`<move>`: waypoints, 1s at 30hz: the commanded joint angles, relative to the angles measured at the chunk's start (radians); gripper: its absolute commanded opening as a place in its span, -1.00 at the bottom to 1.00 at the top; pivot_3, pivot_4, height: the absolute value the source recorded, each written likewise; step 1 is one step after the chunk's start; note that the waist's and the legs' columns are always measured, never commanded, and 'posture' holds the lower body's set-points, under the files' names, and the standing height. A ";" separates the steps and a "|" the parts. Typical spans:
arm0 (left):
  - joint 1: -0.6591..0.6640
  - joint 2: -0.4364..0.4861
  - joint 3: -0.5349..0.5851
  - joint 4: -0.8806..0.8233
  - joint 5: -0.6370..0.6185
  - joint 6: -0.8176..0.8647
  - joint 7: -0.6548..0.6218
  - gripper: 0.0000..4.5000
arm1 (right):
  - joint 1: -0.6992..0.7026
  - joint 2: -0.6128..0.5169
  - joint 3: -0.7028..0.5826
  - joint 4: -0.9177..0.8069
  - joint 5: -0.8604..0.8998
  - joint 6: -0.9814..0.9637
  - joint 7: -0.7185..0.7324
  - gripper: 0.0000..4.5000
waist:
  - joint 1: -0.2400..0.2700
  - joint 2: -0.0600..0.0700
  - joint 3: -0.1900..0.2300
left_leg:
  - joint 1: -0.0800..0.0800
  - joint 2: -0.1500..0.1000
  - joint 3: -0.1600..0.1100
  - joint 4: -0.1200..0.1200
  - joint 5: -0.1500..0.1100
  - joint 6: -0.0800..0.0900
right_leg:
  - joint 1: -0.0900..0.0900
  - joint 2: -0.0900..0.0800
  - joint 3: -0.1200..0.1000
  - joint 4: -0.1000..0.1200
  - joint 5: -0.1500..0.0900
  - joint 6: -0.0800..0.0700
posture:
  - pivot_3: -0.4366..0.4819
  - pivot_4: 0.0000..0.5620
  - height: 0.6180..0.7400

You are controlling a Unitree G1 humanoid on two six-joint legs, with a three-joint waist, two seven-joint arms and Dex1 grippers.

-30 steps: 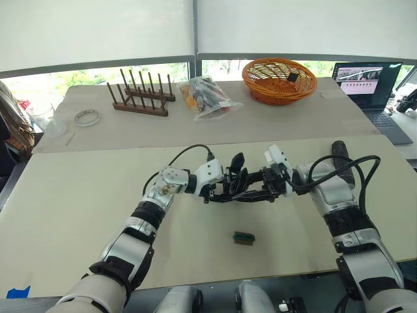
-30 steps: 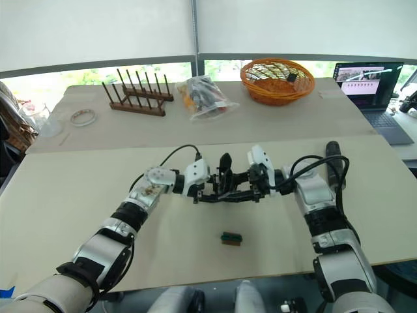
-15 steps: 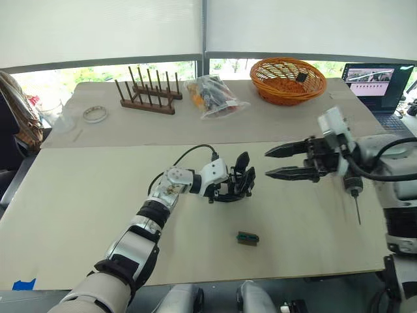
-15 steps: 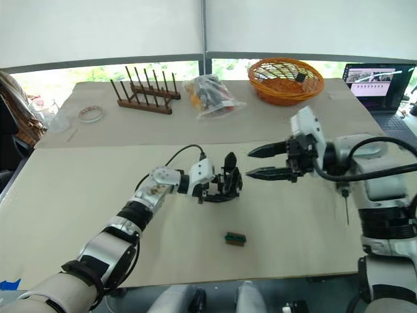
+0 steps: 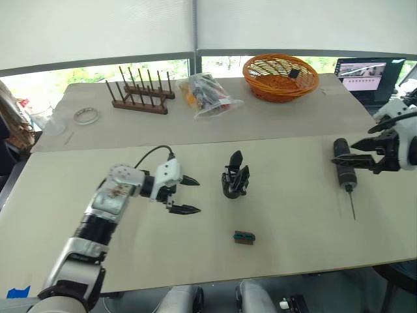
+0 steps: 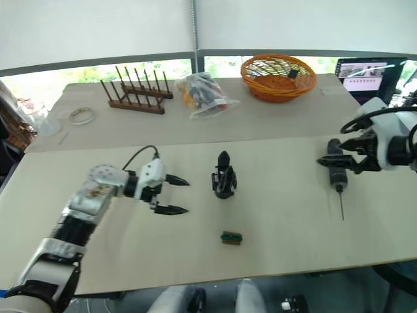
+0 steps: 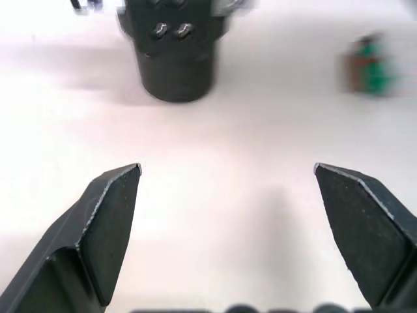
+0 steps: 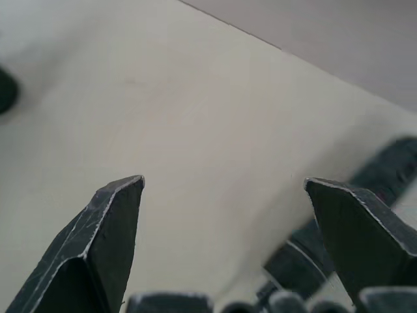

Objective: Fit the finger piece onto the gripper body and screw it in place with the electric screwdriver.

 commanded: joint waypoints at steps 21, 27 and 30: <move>-0.183 0.093 0.153 -0.480 -0.436 0.374 0.222 1.00 | -0.346 0.275 0.099 0.881 -0.370 -0.368 -0.216 0.61 | -0.012 0.003 0.002 | 0.005 -0.001 0.000 -0.002 0.002 -0.003 | 0.003 0.007 -0.001 0.003 0.000 0.000 | -0.05 -0.47 1.00; -0.190 0.093 0.129 -0.464 -0.429 0.355 0.214 1.00 | -0.373 0.229 0.120 0.820 -0.395 -0.562 0.017 -0.16 | -0.014 0.006 0.003 | 0.006 -0.001 0.000 -0.003 0.002 -0.003 | 0.003 0.008 -0.001 0.004 0.000 0.000 | -0.05 -0.47 1.00; -0.187 0.105 0.113 -0.458 -0.418 0.338 0.192 1.00 | -0.369 0.197 0.137 0.741 -0.398 -0.685 0.208 -0.16 | -0.014 0.010 0.006 | 0.006 -0.001 0.002 -0.003 0.002 -0.003 | 0.003 0.008 -0.001 0.004 0.000 0.000 | -0.05 -0.47 1.00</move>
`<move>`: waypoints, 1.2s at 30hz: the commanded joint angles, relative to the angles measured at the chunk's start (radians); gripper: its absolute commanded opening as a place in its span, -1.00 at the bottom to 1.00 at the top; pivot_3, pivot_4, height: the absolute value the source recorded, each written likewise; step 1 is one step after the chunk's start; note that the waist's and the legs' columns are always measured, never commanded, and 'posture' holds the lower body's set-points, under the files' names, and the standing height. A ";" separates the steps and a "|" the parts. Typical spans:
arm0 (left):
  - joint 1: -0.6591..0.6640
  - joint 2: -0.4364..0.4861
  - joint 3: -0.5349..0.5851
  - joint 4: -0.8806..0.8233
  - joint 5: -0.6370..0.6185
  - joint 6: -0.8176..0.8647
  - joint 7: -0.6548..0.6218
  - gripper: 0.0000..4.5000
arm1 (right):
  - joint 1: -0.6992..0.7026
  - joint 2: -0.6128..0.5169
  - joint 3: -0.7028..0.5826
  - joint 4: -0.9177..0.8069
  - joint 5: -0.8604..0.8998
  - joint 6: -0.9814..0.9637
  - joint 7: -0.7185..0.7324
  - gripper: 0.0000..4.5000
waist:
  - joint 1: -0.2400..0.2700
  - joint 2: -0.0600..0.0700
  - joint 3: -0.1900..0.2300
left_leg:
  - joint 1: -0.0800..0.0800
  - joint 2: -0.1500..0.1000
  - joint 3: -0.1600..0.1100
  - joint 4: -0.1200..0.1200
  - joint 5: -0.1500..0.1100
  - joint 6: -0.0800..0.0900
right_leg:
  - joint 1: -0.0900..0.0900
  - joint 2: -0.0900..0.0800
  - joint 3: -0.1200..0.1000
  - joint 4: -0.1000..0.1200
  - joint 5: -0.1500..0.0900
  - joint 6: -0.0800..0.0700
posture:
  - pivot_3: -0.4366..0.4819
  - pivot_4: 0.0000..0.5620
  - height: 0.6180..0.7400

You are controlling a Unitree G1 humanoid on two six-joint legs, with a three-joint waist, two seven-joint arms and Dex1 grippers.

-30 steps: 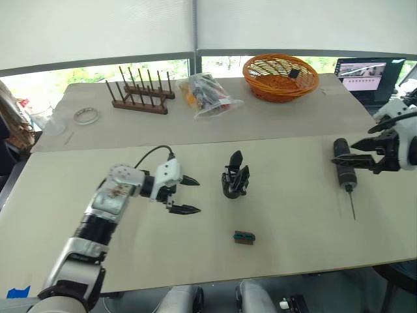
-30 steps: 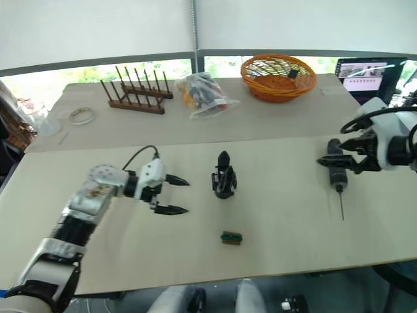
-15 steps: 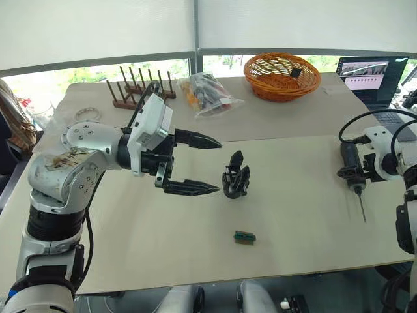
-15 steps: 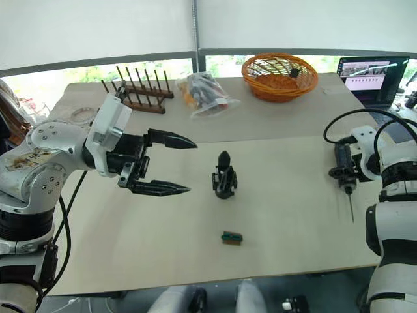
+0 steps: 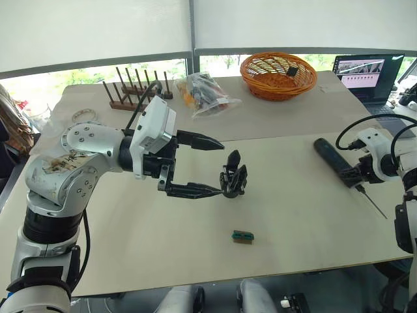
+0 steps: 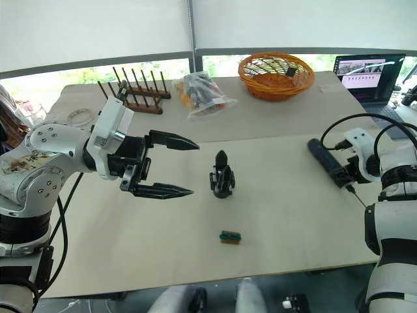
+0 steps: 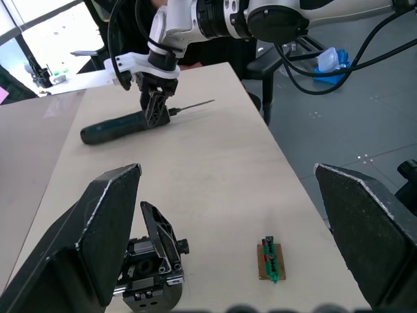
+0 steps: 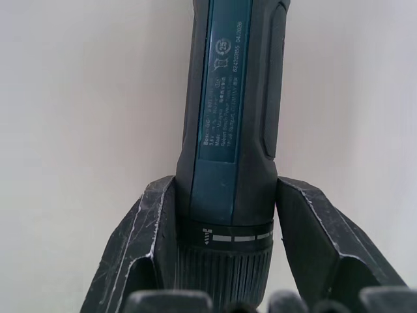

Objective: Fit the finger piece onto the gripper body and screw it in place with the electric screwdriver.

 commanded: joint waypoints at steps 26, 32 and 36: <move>0.018 0.046 -0.073 -0.005 0.071 -0.126 -0.085 1.00 | 0.092 -0.072 0.351 -0.473 -0.107 -0.084 0.448 0.99 | 0.010 0.003 0.003 | 0.000 0.000 -0.001 0.003 0.000 0.000 | 0.000 0.000 -0.001 0.001 0.000 0.000 | -0.05 -0.47 1.00; 0.027 0.045 -0.075 -0.015 0.071 -0.128 -0.072 1.00 | 0.064 -0.030 0.415 -0.417 -0.096 -0.047 0.448 0.99 | 0.007 0.003 0.003 | 0.000 0.000 0.000 0.003 0.000 0.000 | -0.001 0.000 -0.001 0.001 0.000 0.000 | -0.05 -0.47 1.00; 0.031 0.051 -0.073 -0.019 0.072 -0.129 -0.070 1.00 | 0.061 -0.005 0.410 -0.387 -0.097 -0.018 0.448 0.63 | 0.007 0.003 0.003 | 0.000 0.000 -0.001 0.003 0.000 0.000 | -0.001 0.001 -0.001 0.001 0.000 0.000 | -0.05 -0.47 1.00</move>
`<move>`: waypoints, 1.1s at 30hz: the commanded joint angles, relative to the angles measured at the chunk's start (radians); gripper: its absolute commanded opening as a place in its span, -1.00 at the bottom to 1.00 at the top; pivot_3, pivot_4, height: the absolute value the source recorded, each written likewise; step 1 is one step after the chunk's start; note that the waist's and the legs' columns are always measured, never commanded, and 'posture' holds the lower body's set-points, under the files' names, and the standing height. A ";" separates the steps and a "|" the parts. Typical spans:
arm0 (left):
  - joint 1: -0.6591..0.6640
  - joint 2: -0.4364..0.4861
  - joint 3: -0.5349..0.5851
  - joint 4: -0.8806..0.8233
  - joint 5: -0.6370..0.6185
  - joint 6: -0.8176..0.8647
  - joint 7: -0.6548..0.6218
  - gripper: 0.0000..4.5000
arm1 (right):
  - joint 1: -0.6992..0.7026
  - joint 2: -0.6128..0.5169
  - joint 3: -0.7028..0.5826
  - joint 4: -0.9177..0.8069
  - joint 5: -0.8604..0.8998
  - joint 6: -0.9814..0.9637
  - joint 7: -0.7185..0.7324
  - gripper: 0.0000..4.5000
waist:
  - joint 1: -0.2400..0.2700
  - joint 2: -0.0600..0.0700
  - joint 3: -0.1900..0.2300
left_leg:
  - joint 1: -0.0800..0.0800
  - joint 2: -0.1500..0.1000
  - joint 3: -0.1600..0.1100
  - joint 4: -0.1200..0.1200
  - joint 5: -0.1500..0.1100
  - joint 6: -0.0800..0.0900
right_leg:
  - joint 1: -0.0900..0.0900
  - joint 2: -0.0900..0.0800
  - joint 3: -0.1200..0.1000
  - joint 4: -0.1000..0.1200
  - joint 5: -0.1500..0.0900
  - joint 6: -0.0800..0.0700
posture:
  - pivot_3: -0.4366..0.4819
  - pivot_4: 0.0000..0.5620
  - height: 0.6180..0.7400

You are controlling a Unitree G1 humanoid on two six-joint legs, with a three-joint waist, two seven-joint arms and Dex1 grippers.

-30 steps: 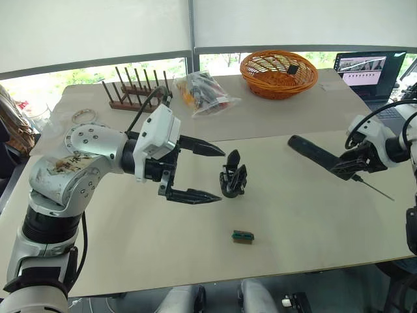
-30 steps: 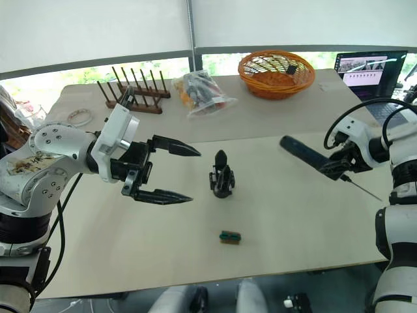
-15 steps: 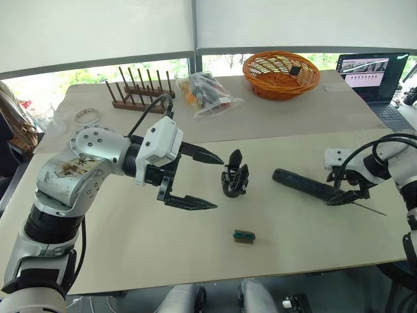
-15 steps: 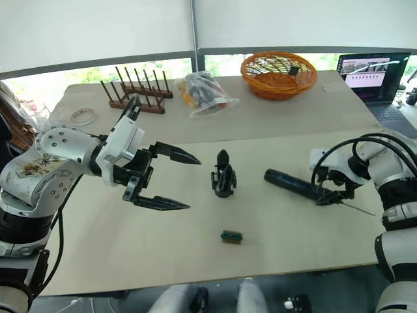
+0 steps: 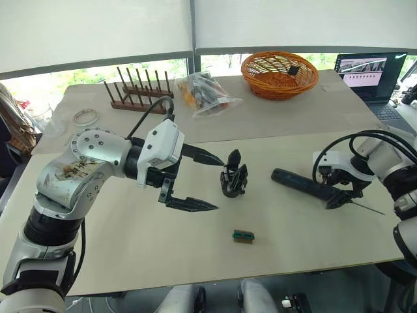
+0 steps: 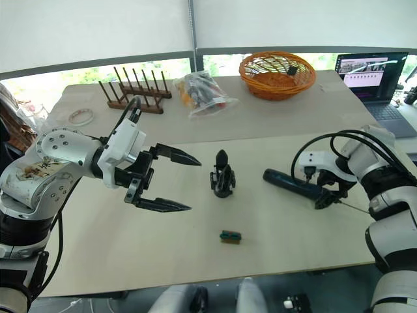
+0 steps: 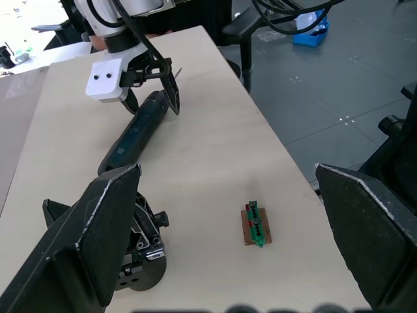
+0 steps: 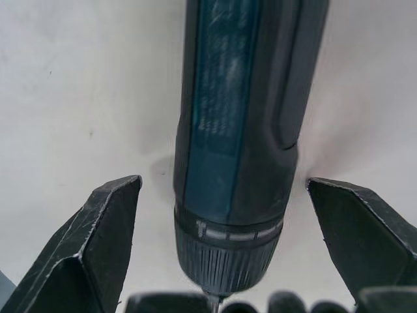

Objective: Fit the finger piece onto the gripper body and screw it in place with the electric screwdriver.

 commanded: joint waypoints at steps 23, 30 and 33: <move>0.214 0.012 -0.118 0.006 0.125 -0.186 -0.086 1.00 | 0.587 0.034 -1.151 -1.139 0.886 0.676 -0.283 -0.15 | 0.026 0.000 0.001 | -0.001 0.002 -0.004 -0.001 0.000 0.000 | 0.002 -0.003 0.001 0.001 0.000 0.000 | -0.05 -0.47 1.00; 0.281 -0.059 -0.167 0.141 0.214 -0.362 -0.114 1.00 | 0.829 0.367 -1.361 -1.612 1.251 0.795 -0.703 -0.15 | 0.037 0.000 0.001 | 0.003 0.000 -0.004 -0.001 0.000 0.000 | 0.005 -0.005 0.004 0.000 0.000 0.000 | -0.05 -0.47 1.00; 0.306 -0.081 -0.201 0.195 0.272 -0.449 -0.128 1.00 | 0.923 0.409 -1.304 -1.706 1.265 0.706 -0.736 -0.15 | 0.035 0.000 0.001 | 0.003 -0.001 -0.004 -0.002 0.000 0.000 | 0.004 -0.005 0.003 0.000 0.000 0.000 | -0.05 -0.47 1.00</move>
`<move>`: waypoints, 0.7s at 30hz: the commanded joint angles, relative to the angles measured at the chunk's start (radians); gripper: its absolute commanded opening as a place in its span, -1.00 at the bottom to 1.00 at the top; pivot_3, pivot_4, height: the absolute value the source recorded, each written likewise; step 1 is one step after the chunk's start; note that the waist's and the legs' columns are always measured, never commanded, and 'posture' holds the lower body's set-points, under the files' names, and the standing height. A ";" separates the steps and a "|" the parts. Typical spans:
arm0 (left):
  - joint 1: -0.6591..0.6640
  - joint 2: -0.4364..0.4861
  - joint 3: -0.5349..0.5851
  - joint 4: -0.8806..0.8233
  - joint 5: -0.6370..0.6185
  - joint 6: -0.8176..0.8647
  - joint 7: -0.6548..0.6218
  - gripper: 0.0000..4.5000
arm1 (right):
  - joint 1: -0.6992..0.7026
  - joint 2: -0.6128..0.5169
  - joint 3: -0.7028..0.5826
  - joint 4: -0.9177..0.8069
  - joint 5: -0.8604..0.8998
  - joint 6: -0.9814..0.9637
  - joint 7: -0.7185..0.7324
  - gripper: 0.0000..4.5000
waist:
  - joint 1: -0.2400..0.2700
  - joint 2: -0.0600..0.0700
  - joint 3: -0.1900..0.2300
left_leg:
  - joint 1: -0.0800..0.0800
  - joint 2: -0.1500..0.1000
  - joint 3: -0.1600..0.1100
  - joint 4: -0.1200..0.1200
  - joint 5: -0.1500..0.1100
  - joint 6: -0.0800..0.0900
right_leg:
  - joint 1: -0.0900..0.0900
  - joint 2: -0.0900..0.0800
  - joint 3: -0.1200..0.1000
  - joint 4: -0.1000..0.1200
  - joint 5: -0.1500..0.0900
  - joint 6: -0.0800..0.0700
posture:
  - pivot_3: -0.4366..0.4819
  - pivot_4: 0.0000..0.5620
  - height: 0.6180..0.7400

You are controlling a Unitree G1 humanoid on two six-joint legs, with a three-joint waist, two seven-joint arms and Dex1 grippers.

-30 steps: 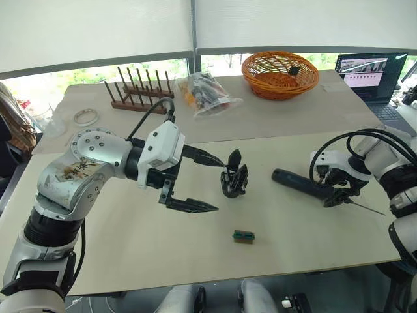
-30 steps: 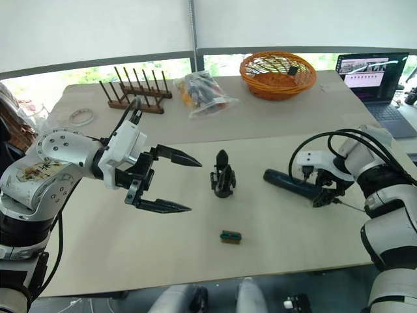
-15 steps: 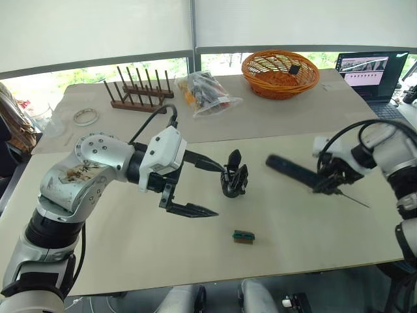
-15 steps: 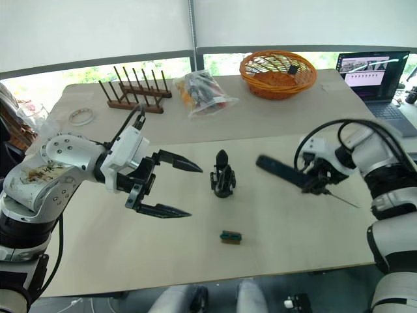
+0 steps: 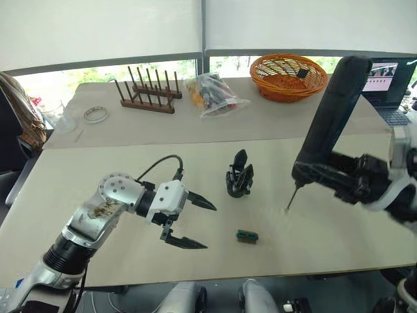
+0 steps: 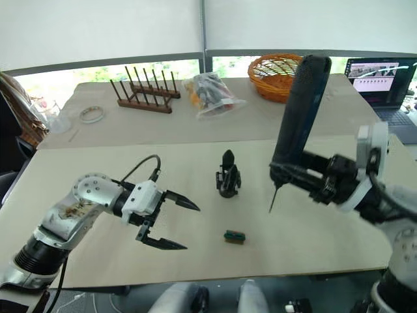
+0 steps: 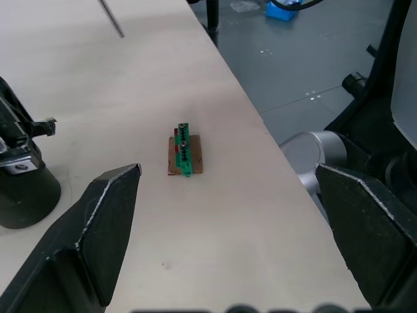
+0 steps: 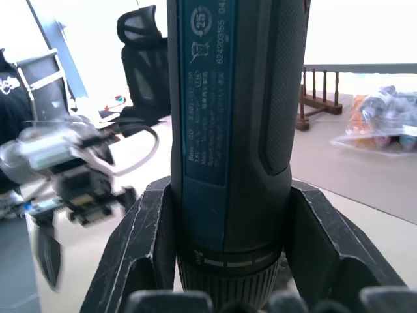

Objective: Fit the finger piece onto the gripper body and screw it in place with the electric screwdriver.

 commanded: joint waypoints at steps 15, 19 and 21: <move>0.014 -0.136 -0.062 0.211 0.161 -0.261 0.025 1.00 | 0.245 0.015 0.321 -0.005 -0.179 -0.570 0.109 -0.15 | -0.010 -0.001 0.000 | 0.009 -0.001 0.002 0.000 -0.002 0.004 | 0.010 0.004 -0.003 -0.002 0.000 0.000 | -0.05 -0.47 1.00; 0.020 -0.142 -0.061 0.186 0.154 -0.238 0.037 1.00 | 0.286 0.020 0.352 0.016 -0.196 -0.634 0.111 -0.15 | -0.010 -0.001 0.000 | 0.010 -0.001 0.002 0.000 -0.002 0.004 | 0.010 0.004 -0.003 -0.002 0.000 0.000 | -0.05 -0.47 1.00; 0.018 -0.153 -0.067 0.187 0.156 -0.233 0.045 1.00 | 0.301 0.022 0.364 0.016 -0.195 -0.647 0.101 -0.15 | -0.009 -0.001 0.000 | 0.010 -0.001 0.002 0.000 -0.002 0.004 | 0.011 0.004 -0.003 -0.003 0.000 0.000 | -0.05 -0.47 1.00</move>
